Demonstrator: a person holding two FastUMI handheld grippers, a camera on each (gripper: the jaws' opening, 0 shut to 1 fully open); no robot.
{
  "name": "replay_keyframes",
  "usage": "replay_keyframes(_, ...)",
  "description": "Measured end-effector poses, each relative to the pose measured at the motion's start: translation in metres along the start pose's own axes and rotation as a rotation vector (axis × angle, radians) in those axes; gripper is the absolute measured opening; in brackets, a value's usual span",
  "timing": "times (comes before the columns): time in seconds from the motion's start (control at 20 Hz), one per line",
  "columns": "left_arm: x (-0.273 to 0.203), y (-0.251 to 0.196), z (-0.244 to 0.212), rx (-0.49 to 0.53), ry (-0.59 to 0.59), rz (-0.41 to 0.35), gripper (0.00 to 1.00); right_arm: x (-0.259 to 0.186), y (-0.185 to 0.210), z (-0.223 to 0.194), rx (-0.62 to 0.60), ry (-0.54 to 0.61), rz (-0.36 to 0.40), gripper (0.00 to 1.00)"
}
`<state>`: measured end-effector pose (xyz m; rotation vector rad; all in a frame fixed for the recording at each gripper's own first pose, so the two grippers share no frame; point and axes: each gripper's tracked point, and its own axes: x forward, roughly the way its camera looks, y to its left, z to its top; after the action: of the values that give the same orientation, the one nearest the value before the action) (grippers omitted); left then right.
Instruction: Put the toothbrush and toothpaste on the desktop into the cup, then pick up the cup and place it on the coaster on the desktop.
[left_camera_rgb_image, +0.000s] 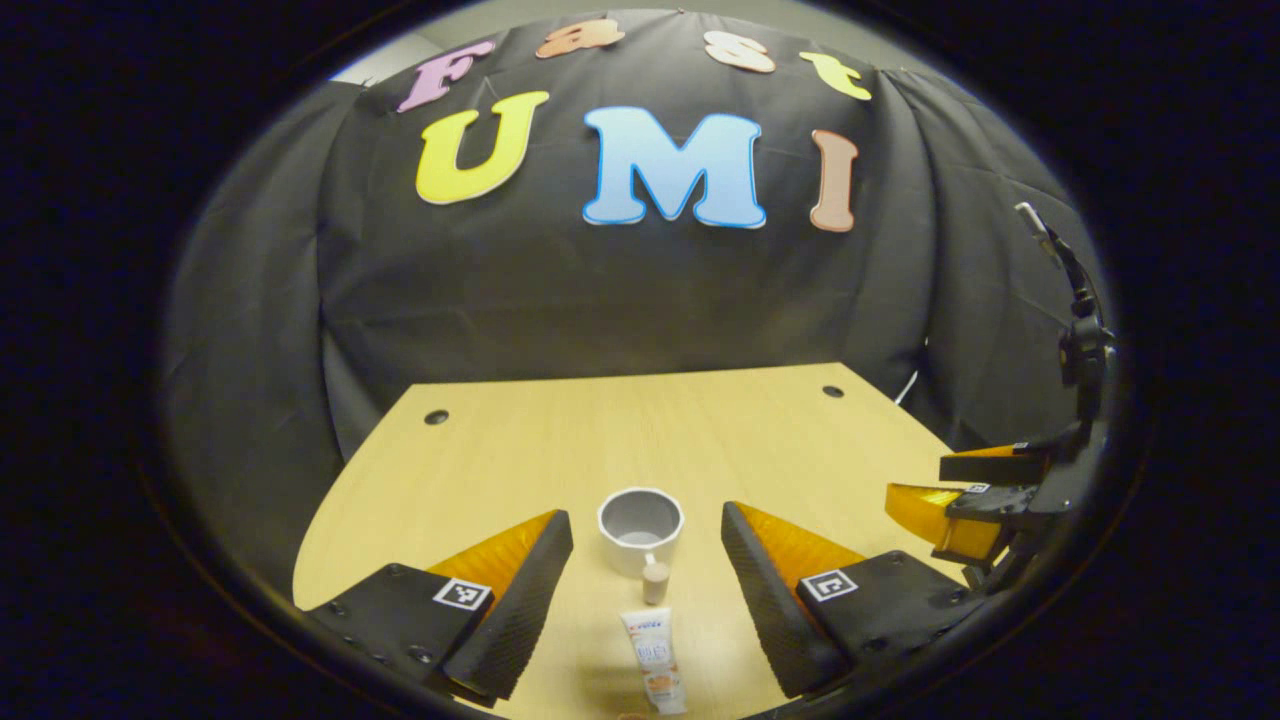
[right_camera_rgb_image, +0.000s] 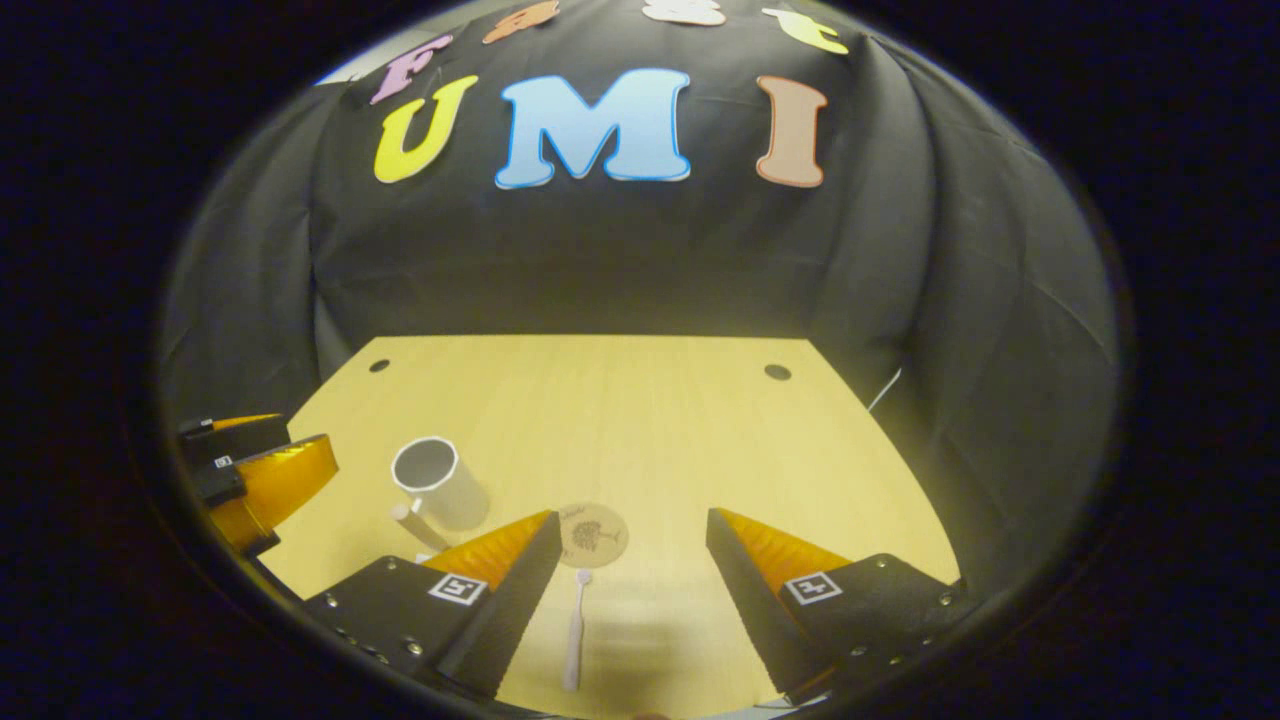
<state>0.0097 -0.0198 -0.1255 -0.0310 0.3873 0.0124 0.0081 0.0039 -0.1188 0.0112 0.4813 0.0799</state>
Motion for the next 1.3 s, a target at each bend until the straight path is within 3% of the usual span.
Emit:
replay_keyframes(0.05,0.003,0.0,-0.015,-0.001,0.041,0.001,0.97,0.003,0.001,-0.012,0.0,0.052,0.004,0.92)
replay_keyframes(0.2,0.013,0.002,-0.056,-0.011,0.159,0.013,1.0,0.014,0.005,-0.049,0.005,0.193,0.023,0.93)
replay_keyframes(0.25,0.017,0.002,-0.067,-0.017,0.19,0.015,0.93,0.016,0.007,-0.06,0.012,0.24,0.024,0.93)
replay_keyframes(0.35,0.019,0.003,-0.086,-0.032,0.252,0.012,1.0,0.022,0.01,-0.078,0.02,0.309,0.031,0.94)
replay_keyframes(0.65,0.024,0.002,-0.151,-0.055,0.507,-0.01,1.0,0.035,0.024,-0.126,0.032,0.503,0.069,0.95)
replay_keyframes(0.8,0.028,-0.002,-0.172,-0.079,0.573,-0.017,0.95,0.041,0.033,-0.14,0.002,0.56,0.077,0.96)
replay_keyframes(0.85,0.03,-0.001,-0.179,-0.079,0.595,-0.012,0.99,0.042,0.034,-0.144,-0.01,0.572,0.076,0.95)
replay_keyframes(1.3,0.048,0.01,-0.23,-0.081,0.738,0.028,0.99,0.057,0.041,-0.172,-0.068,0.68,0.059,0.98)
